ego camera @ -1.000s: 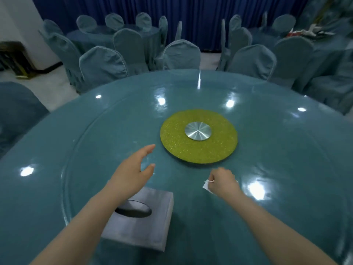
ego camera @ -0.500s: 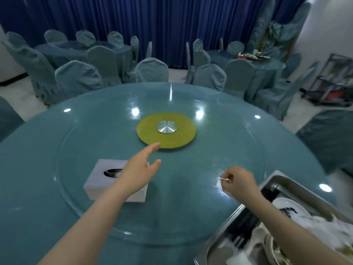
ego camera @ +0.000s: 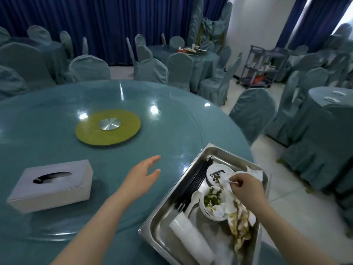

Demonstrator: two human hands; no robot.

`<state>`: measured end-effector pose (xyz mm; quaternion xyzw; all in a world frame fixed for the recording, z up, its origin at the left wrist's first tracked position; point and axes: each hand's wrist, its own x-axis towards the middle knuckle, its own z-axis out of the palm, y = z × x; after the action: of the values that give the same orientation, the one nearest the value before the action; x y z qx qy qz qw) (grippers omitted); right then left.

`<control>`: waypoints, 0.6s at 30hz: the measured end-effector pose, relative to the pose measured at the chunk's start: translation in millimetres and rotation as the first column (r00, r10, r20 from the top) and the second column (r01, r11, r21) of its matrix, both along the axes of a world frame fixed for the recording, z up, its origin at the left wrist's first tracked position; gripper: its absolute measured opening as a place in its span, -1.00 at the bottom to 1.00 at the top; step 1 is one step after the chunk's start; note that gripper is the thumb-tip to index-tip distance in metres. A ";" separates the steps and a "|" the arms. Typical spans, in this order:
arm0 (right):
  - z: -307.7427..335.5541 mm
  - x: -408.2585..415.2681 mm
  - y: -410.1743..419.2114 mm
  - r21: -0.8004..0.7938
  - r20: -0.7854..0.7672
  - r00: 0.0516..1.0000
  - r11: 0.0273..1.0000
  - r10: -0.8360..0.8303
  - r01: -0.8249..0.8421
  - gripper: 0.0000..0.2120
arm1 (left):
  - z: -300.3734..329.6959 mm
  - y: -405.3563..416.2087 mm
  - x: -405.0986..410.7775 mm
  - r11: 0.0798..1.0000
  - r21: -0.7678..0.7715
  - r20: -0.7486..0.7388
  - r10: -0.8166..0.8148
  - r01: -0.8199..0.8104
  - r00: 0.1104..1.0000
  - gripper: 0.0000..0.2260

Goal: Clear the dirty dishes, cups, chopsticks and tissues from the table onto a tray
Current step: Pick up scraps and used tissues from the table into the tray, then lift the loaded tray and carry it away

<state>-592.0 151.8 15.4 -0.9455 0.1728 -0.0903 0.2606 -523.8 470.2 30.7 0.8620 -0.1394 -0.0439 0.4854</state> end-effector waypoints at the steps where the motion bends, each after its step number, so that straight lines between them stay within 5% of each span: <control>1: -0.3 -1.7 -10.5 0.015 0.015 1.000 1.000 -0.021 0.021 -0.87 | -1.3 -10.0 0.1 1.000 0.004 -0.008 -0.008 0.008 1.000 -0.58; 12: -49.4 14.1 -27.6 0.256 -0.071 0.979 0.952 0.191 -0.167 -0.78 | -39.3 -92.9 -3.8 0.998 0.054 -0.151 -0.008 0.017 0.989 -0.62; 18: -68.6 -7.1 -59.1 0.291 -0.032 0.997 0.955 0.072 -0.060 -0.92 | -73.0 -98.2 -4.4 0.993 0.115 -0.168 0.030 -0.010 0.985 -0.67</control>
<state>-599.2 92.7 -53.1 -0.9040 0.1580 -0.0351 0.3956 -528.2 372.0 -42.3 0.8827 -0.0864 -0.1199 0.4460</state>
